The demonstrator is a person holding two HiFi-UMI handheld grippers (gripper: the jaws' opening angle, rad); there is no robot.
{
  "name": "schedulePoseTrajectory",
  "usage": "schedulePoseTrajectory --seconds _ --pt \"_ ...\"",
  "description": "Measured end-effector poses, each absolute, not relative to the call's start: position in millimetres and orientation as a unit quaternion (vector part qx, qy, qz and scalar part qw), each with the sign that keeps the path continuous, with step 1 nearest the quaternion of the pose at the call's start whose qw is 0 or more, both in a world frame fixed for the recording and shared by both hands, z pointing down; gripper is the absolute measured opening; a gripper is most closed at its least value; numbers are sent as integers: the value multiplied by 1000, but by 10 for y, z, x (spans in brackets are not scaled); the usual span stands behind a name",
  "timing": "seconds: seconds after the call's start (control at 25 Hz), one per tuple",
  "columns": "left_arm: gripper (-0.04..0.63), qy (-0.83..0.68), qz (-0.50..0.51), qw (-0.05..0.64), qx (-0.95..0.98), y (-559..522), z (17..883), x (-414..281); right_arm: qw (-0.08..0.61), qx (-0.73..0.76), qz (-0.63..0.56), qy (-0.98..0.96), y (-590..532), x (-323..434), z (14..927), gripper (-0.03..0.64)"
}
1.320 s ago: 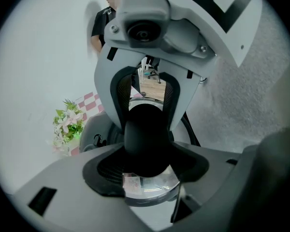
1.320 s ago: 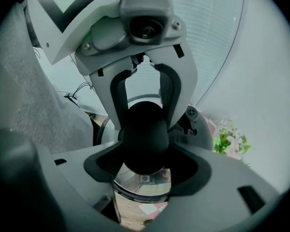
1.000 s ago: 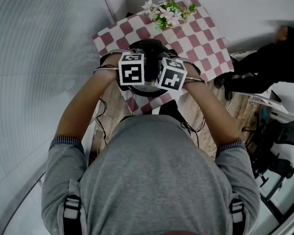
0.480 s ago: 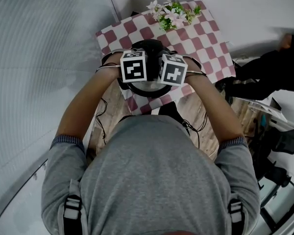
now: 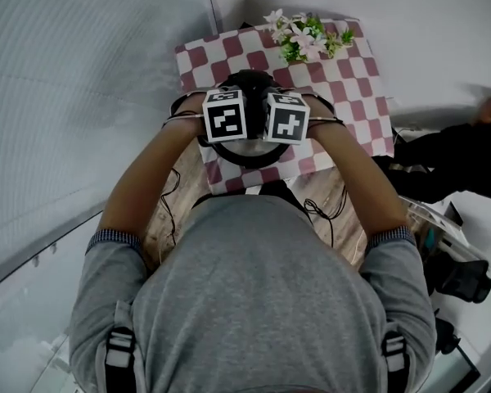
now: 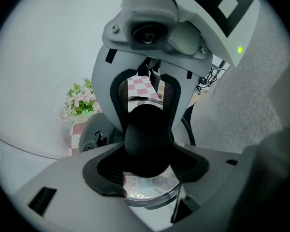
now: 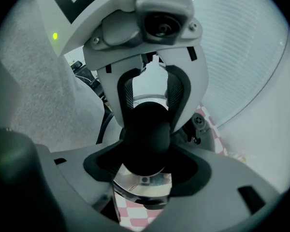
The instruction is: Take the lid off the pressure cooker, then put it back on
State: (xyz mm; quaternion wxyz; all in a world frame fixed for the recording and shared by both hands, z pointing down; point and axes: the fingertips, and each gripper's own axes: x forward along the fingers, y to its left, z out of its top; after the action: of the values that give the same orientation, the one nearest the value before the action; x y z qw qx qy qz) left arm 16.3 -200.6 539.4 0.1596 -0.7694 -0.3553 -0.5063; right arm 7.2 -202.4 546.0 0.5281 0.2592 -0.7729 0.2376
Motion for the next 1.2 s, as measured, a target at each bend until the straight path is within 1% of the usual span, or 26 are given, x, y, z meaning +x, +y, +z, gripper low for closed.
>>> schedulePoseTrajectory --seconds 0.48,0.68,0.84,0.88,0.96,1.04,1.2 --pt "301 -236 -528 81 -812 -2043 5401 185 562 123 152 -804 -2020 93 5469 297" --pt "304 -212 -521 72 -824 -2061 5372 198 563 110 144 -806 -2036 91 5451 301" --pt "311 -193 -500 72 -841 -2093 5363 180 549 119 149 -814 -2040 84 5454 301" --pt "322 -183 -492 72 -848 -2118 5352 180 547 122 148 -815 -2038 92 5458 305" --pt "337 -160 -475 72 -862 -2166 5313 169 543 134 138 -817 -2051 112 5440 343" --pt "336 -138 -456 71 -876 -2204 5246 131 534 150 125 -822 -2072 128 5366 345" --pt "341 -96 -411 65 -904 -2290 5094 39 479 209 116 -845 -2144 158 5079 345"
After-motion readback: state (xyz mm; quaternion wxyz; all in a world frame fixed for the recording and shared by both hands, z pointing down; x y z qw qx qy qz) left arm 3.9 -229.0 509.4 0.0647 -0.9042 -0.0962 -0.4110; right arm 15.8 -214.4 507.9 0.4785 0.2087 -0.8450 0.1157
